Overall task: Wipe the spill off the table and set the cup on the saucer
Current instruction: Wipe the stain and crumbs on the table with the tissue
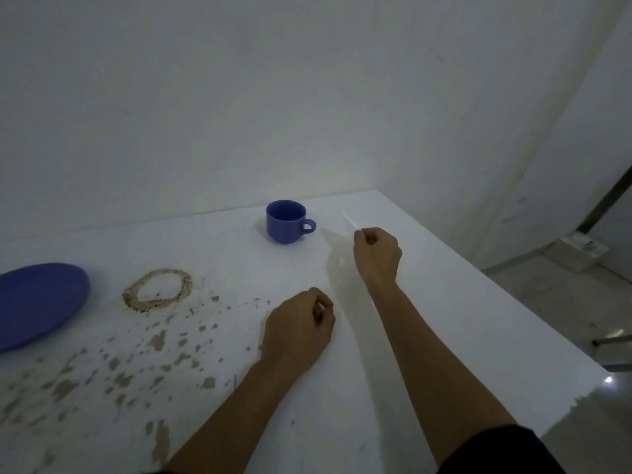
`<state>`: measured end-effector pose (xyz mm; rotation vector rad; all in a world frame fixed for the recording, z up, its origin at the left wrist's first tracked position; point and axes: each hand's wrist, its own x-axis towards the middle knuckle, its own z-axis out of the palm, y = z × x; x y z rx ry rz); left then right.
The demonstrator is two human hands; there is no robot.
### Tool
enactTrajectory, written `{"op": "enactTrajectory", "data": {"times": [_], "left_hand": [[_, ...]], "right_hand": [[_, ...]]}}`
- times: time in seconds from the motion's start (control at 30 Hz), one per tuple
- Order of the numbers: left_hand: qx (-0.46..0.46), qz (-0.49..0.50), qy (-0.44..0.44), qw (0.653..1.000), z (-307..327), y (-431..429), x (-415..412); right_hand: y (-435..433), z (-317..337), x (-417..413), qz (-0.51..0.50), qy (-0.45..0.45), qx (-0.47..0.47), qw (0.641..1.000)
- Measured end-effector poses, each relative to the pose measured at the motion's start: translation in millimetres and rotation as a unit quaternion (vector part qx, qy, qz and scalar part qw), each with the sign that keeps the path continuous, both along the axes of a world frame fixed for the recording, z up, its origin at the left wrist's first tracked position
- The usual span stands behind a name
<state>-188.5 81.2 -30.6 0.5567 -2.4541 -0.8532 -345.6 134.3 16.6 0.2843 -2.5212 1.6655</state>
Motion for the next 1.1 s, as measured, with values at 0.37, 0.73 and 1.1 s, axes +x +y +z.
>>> {"op": "enactTrajectory", "data": {"times": [0.37, 0.73, 1.1], "left_hand": [[0.332, 0.165, 0.149, 0.917, 23.6, -48.2, 125.2], [0.303, 0.248, 0.191, 0.900, 33.9, -79.5, 214.3], [0.036, 0.336, 0.167, 0.926, 37.8, -104.2, 218.8]], "right_hand": [[-19.8, 9.6, 185.5, 0.304, -0.125, -0.040, 0.943], [-56.0, 4.9, 257.8, 0.466, -0.141, -0.087, 0.869], [-75.5, -18.5, 230.3, 0.407, 0.043, 0.126, 0.904]]}}
